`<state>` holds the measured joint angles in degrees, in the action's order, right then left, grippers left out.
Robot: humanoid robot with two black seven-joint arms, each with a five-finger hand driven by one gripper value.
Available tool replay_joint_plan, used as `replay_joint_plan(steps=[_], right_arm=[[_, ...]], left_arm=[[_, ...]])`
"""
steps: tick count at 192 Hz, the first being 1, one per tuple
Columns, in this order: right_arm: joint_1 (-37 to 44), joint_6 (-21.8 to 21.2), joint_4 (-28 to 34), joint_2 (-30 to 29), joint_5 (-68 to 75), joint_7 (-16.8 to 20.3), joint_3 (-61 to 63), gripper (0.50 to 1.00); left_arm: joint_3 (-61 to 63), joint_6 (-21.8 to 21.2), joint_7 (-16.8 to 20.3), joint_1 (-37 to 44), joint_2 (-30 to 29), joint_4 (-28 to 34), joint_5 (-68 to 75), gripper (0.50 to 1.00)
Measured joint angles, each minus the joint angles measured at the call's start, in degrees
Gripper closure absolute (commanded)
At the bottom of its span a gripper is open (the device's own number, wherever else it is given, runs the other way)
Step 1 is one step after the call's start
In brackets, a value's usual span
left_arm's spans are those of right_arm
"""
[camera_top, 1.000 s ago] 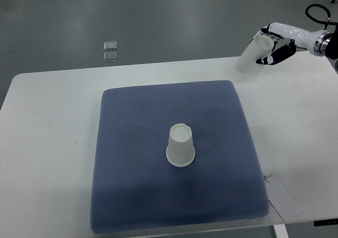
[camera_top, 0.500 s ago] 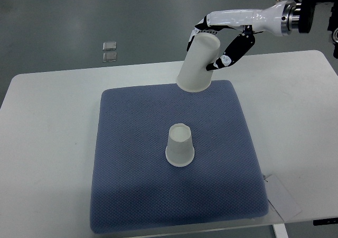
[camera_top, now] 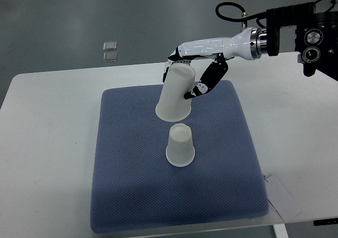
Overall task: Stack paper cups
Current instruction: 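Lower the held cup onto the upside-down cup on the mat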
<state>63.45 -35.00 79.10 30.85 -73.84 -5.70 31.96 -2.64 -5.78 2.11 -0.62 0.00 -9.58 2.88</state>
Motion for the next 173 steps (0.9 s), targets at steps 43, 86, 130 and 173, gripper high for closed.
replay_joint_plan(steps=[43,86,130,173], right_arm=[[-1.6,0.0,0.0,-0.4,-0.4,0.2,-0.3,1.0],[-2.6,0.0,0.0,-0.3,-0.5,0.3,-0.6,1.0],[-3.9,0.0,0.0,0.2,-0.7,0.3,-0.8,1.0],[-4.6,0.0,0.0,0.4,-1.1,0.3,-0.8,1.0]], left_arm=[[0.0,0.0,0.0,0.0,0.0,0.0,0.0,0.5],[0.0,0.0,0.0,0.0,0.0,0.0,0.0,0.5],[0.0,0.0,0.0,0.0,0.0,0.0,0.0,0.5],[0.0,0.0,0.0,0.0,0.0,0.0,0.0,0.5]])
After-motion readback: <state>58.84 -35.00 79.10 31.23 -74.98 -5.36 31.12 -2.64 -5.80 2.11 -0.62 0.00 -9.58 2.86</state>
